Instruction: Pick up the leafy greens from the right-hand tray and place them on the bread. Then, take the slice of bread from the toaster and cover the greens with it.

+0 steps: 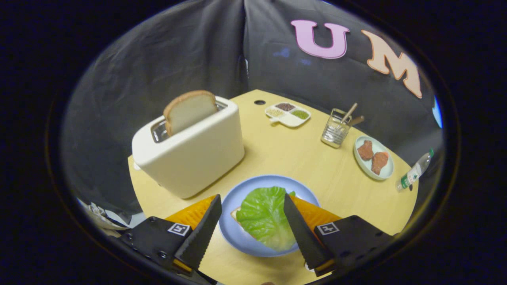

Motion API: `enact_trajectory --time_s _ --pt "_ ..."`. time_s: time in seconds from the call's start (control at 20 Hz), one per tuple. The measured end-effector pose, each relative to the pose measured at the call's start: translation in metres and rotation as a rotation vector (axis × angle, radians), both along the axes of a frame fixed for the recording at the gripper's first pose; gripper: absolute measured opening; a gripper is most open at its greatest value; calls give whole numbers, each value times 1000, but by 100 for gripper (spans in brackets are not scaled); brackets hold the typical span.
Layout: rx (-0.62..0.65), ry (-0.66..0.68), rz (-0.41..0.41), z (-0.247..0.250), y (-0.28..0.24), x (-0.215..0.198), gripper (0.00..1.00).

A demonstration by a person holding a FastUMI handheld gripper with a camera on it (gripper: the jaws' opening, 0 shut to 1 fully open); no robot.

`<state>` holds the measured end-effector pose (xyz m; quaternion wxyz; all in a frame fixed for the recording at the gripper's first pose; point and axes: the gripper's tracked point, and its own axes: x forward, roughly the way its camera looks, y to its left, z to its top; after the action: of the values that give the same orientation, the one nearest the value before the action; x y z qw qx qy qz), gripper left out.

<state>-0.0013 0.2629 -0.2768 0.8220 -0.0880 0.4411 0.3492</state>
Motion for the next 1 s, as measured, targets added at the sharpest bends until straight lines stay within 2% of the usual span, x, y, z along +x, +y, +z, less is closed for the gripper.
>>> enact_trajectory --time_s 0.5,0.85,1.0 --pt "167 -31 -47 88 66 27 98" --pt "239 20 -75 94 120 29 97" --pt "217 22 -89 83 131 35 96"
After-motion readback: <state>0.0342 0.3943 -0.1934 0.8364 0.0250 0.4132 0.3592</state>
